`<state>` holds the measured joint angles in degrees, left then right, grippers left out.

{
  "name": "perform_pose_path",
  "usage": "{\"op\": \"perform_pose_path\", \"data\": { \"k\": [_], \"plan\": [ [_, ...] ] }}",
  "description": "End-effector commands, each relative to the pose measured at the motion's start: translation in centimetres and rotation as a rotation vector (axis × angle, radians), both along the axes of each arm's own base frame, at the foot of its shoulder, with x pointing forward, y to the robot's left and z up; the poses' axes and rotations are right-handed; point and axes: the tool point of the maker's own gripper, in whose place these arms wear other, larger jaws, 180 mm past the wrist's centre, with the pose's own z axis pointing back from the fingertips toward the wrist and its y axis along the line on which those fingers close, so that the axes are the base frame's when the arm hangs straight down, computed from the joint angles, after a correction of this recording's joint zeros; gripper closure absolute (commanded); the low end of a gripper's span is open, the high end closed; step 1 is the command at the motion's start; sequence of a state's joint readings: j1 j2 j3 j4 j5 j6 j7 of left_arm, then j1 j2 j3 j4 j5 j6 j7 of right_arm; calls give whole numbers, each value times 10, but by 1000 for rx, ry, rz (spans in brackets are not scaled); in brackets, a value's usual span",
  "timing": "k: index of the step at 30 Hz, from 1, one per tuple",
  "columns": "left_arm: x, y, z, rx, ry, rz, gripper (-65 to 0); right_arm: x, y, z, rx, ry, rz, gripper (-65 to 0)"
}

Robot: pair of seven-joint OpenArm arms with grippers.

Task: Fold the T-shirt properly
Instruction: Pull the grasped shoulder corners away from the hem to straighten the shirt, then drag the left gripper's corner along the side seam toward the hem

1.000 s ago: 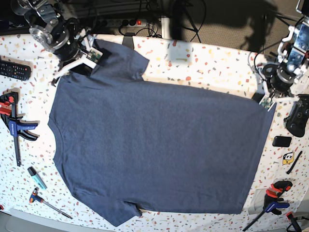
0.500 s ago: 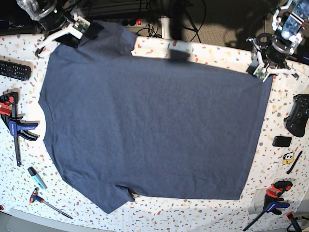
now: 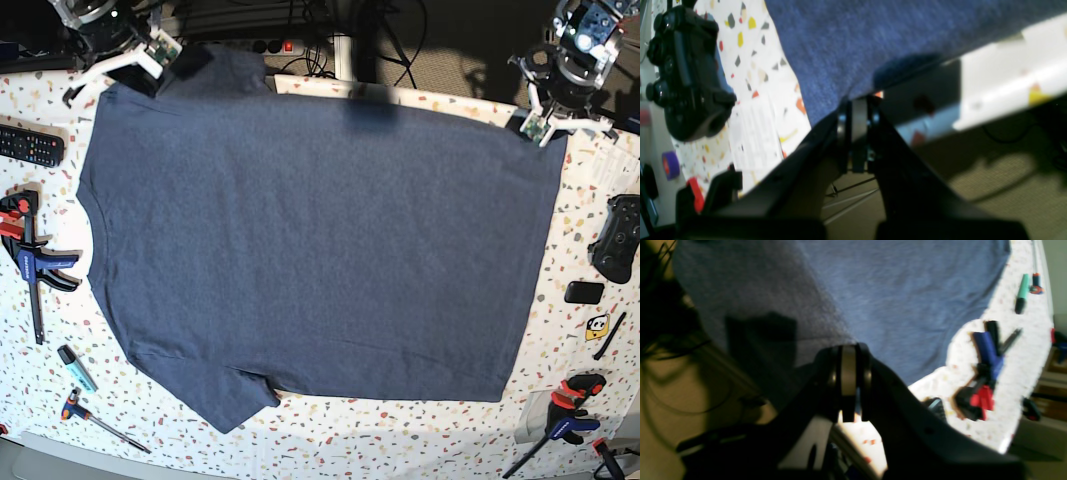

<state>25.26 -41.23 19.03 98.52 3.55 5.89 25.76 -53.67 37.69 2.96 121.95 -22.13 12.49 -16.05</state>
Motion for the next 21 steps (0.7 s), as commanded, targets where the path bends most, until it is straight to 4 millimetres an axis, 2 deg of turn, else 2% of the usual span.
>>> {"op": "perform_pose_path", "data": {
  "k": [1, 6, 9, 11, 17, 21],
  "plan": [
    [14, 3, 11, 3, -53, 13, 0, 14, 0, 14, 5, -66, -5, 0],
    [41, -20, 20, -83, -108, 33, 0, 46, 1, 27, 74, -141, -43, 0],
    [49, -43, 16, -139, -84, -23, 0, 63, -3, 30, 88, -180, -68, 0],
    [55, -52, 13, -166, -86, -31, 0, 73, -8, 29, 88, -201, -86, 0],
    [91, -54, 10, -195, -139, 15, 0, 99, -17, 17, 99, -235, -119, 0],
    [122, -44, 31, -185, -222, 66, 0, 117, -28, 10, 128, -244, -168, 0]
  ]
}}
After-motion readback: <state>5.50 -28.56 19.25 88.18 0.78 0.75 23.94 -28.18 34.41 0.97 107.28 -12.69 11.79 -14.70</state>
